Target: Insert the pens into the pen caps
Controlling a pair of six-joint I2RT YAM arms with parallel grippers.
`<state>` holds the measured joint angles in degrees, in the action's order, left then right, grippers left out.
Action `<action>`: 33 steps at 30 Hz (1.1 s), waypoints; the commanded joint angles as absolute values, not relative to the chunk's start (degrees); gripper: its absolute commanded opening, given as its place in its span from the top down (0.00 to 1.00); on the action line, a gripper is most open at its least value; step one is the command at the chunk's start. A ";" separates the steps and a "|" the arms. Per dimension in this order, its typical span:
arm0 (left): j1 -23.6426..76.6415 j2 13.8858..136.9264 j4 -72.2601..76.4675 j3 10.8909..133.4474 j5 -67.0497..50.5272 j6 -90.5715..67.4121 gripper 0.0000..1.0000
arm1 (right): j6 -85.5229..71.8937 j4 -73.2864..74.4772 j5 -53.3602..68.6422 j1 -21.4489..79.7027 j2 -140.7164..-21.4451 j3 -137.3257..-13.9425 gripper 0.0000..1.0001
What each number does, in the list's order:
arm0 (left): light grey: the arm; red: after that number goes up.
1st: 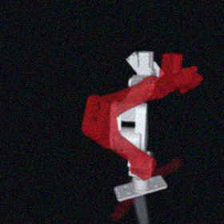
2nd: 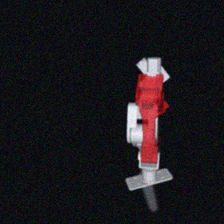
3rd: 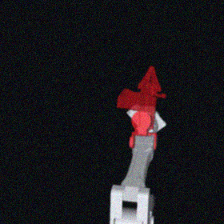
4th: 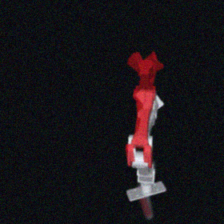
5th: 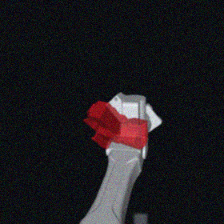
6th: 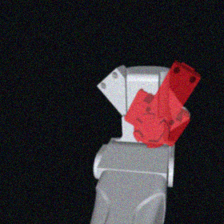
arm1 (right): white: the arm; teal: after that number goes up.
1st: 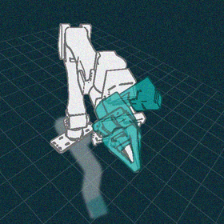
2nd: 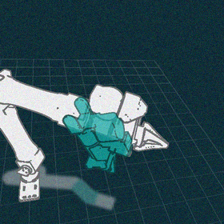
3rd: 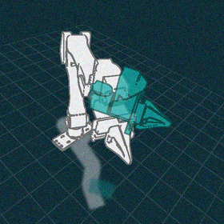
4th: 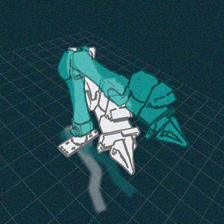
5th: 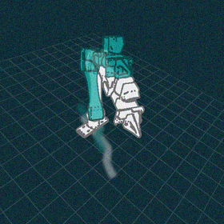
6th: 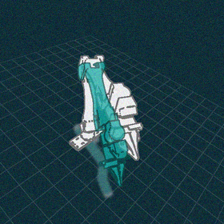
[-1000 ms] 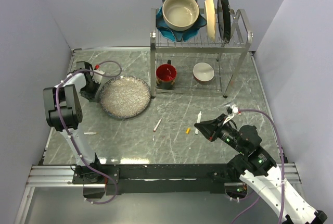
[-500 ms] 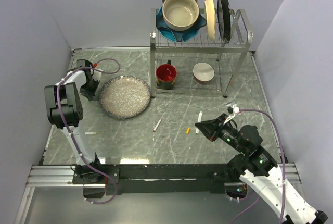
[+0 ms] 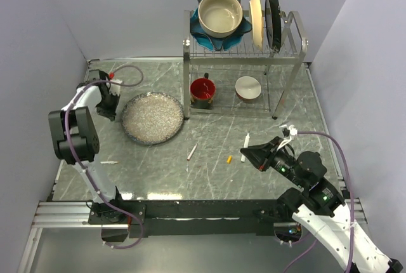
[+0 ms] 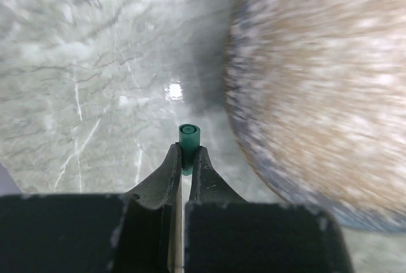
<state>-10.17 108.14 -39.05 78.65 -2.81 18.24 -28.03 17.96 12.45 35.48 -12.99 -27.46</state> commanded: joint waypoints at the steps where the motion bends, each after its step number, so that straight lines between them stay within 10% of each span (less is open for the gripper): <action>1: -9.93 98.63 -39.47 79.46 -14.82 15.29 0.99 | -28.21 19.77 9.86 35.95 -14.33 -31.37 1.00; 10: -6.07 79.91 -30.61 68.22 -36.94 9.51 0.99 | -29.53 21.54 8.08 35.95 -14.85 -33.23 1.00; 18: 3.42 57.67 6.90 46.43 -54.57 -18.31 0.99 | -34.80 4.50 26.14 35.95 -21.96 -26.29 1.00; 33: 16.17 41.67 36.54 25.23 -49.75 -55.69 0.99 | -36.12 -20.91 16.61 52.73 -49.29 -31.54 1.00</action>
<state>14.68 44.47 22.87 29.43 -50.65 -42.28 -37.80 -9.91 20.34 49.28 -43.42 -24.95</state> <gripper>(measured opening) 0.043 0.189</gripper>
